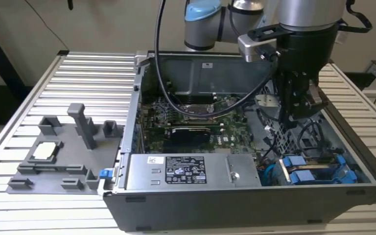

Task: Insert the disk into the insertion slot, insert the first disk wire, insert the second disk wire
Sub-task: 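Insert the second disk wire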

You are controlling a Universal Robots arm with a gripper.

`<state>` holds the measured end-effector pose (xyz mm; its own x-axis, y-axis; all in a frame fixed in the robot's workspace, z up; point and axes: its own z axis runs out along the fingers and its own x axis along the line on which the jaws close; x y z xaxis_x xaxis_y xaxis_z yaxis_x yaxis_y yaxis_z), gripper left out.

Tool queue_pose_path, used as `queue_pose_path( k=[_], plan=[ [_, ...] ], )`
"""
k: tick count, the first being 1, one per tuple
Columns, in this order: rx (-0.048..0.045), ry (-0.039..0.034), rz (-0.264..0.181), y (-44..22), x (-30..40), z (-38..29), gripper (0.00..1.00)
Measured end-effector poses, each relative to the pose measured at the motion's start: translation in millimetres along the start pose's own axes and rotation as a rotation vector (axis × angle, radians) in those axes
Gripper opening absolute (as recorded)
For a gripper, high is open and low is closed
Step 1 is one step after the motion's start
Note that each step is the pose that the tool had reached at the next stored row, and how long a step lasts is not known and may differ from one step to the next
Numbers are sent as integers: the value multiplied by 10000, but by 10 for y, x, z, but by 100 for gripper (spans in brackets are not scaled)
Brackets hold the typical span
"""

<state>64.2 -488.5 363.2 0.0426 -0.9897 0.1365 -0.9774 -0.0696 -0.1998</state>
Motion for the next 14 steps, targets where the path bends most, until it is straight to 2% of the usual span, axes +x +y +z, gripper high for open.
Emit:
queue_pose_path(
  k=[2, 14],
  plan=[
    [-2, 42, -9, 1, 0, 2, 27],
    [0, 69, -14, 0, 0, 0, 24]
  ],
)
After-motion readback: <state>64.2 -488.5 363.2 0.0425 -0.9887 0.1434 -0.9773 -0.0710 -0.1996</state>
